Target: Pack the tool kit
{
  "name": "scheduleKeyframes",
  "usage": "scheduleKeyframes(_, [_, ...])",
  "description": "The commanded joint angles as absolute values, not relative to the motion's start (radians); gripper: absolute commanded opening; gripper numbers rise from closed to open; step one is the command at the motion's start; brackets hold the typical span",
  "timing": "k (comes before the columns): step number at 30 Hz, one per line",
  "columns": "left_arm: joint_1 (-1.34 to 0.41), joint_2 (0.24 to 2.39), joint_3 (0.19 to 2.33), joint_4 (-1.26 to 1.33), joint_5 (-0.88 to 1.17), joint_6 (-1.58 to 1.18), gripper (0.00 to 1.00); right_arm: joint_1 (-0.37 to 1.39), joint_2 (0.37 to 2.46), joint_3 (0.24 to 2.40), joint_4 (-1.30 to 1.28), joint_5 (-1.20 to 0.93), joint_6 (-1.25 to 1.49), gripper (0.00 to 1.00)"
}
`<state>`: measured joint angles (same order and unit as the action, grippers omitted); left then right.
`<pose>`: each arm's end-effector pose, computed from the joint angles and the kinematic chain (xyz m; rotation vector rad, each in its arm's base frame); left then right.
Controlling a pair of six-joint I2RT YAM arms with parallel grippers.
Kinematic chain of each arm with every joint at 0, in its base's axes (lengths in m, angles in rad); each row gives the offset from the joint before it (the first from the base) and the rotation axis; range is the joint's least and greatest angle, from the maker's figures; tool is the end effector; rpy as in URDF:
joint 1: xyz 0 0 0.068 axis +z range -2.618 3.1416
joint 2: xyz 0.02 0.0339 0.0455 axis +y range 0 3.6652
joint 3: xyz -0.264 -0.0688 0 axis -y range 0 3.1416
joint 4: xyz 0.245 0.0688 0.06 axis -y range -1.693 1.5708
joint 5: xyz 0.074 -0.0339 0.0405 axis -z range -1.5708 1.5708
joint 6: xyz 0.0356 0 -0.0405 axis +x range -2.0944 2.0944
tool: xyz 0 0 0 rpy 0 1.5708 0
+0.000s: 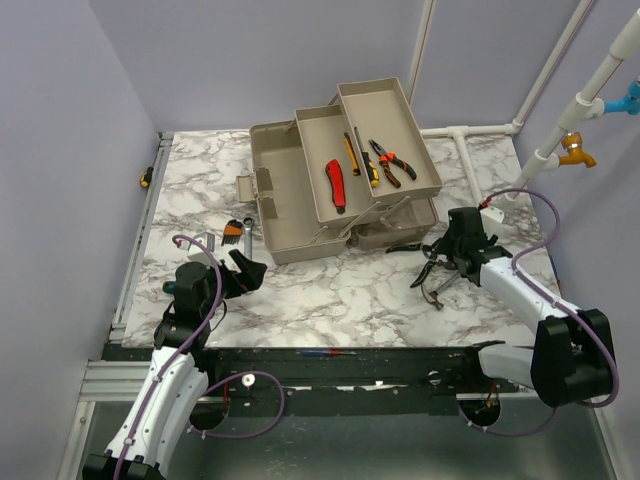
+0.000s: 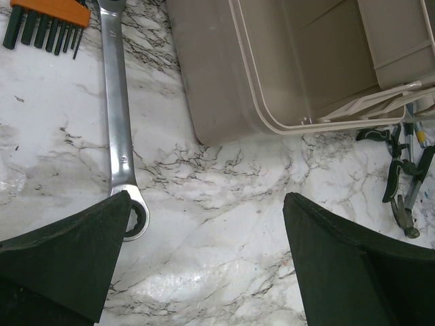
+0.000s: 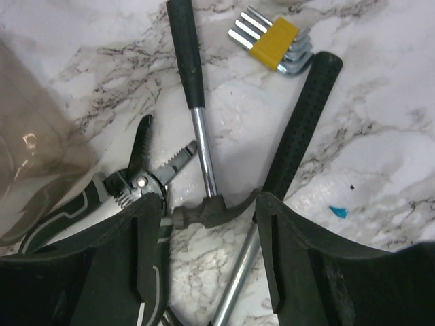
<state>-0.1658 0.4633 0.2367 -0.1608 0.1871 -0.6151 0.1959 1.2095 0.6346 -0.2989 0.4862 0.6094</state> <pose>0.1340 -0.0291 0.1937 -0.3246 1.9902 -0.6894 0.2314 0.0290 0.1967 0.6793 2.2226 -0.1986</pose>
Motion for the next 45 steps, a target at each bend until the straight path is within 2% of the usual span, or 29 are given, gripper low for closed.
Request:
scheduleKeyframes(1, [-0.167,0.468,0.229,-0.135,0.194,-0.600,0.96,0.182,1.263,0.633,-0.175,0.522,0.546,0.65])
scheduleKeyframes(9, [-0.167,0.463,0.229,-0.137,0.192,-0.600,0.96,0.131,1.441,0.677,-0.153,0.426,0.589,0.61])
scheduleKeyframes(13, [-0.167,0.465,0.229,-0.138,0.193,-0.600,0.96,0.069,1.522,0.682,-0.130,0.289,0.604,0.56])
scheduleKeyframes(15, [-0.167,0.462,0.229,-0.137,0.193,-0.599,0.96,0.062,1.546,0.687,-0.126,0.247,0.603,0.47])
scheduleKeyframes(17, [-0.167,0.465,0.229,-0.137,0.195,-0.599,0.96,0.061,1.557,0.688,-0.131,0.230,0.612,0.26])
scheduleKeyframes(18, [-0.167,0.464,0.229,-0.137,0.197,-0.599,0.96,0.061,1.556,0.685,-0.134,0.229,0.619,0.12])
scheduleKeyframes(19, [-0.167,0.464,0.229,-0.137,0.198,-0.598,0.96,0.062,1.552,0.682,-0.137,0.233,0.633,0.02])
scheduleKeyframes(26, [-0.168,0.464,0.229,-0.137,0.199,-0.598,0.96,0.061,1.456,0.713,-0.246,0.284,0.651,0.01])
scheduleKeyframes(37, [-0.167,0.464,0.227,-0.135,0.200,-0.598,0.96,0.061,1.047,0.721,-0.397,0.422,0.644,0.01])
scheduleKeyframes(45, [-0.167,0.465,0.227,-0.133,0.199,-0.600,0.96,0.061,0.788,0.755,-0.378,0.303,0.532,0.01])
